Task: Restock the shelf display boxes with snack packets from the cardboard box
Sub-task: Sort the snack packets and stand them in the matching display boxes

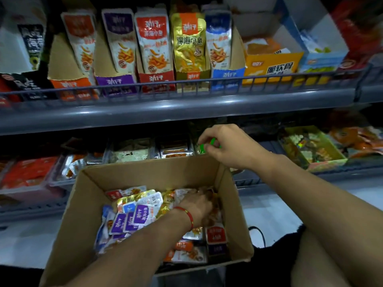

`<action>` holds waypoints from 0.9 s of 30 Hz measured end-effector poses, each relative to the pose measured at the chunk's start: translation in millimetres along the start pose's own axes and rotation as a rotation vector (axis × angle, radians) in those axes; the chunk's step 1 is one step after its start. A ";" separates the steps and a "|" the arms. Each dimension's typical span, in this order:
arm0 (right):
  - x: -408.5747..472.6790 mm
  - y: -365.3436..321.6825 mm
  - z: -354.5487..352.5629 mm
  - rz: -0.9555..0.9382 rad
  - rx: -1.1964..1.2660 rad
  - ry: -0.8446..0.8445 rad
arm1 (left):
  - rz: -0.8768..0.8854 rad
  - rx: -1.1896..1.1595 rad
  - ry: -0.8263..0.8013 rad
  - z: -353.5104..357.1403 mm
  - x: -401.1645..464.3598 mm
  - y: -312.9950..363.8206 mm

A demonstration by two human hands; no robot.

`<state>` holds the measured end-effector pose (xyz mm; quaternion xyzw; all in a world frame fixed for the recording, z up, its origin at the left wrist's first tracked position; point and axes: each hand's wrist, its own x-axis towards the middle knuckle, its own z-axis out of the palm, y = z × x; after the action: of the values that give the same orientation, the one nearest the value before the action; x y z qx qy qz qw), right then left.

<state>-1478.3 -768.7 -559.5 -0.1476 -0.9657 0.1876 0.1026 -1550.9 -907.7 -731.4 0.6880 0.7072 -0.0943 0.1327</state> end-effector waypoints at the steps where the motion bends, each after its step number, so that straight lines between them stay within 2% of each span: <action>1: -0.5 2.0 -1.4 0.002 0.008 0.003 | -0.004 -0.003 0.003 -0.6 3.2 1.8; 5: -3.3 7.4 -3.3 0.018 0.036 -0.009 | -0.170 -0.146 0.025 -6.4 2.1 -0.4; 9: -6.2 9.1 -4.8 0.029 0.088 -0.062 | -0.438 -0.728 0.037 -14.6 -19.8 -22.1; 13: -9.9 6.1 -4.4 -0.013 0.129 -0.202 | -0.578 -1.302 0.055 -48.7 -63.9 -46.4; 18: -14.0 -2.9 -1.5 0.067 0.117 -0.398 | -0.502 -1.738 0.214 -99.4 -120.5 -69.3; 20: -15.2 -9.3 -1.7 0.170 0.324 -0.411 | -0.470 -1.858 0.308 -119.1 -134.3 -72.8; 23: -15.5 -19.1 -6.0 0.262 0.722 -0.317 | -0.419 -1.953 0.412 -138.4 -146.1 -76.2; 27: -15.6 -35.6 -14.4 0.270 0.912 -0.145 | -0.331 -2.071 0.497 -148.0 -153.6 -79.0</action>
<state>-1468.8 -800.5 -534.7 -0.1979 -0.7617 0.6136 0.0639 -1635.5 -1009.4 -546.4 0.1369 0.5347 0.6757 0.4888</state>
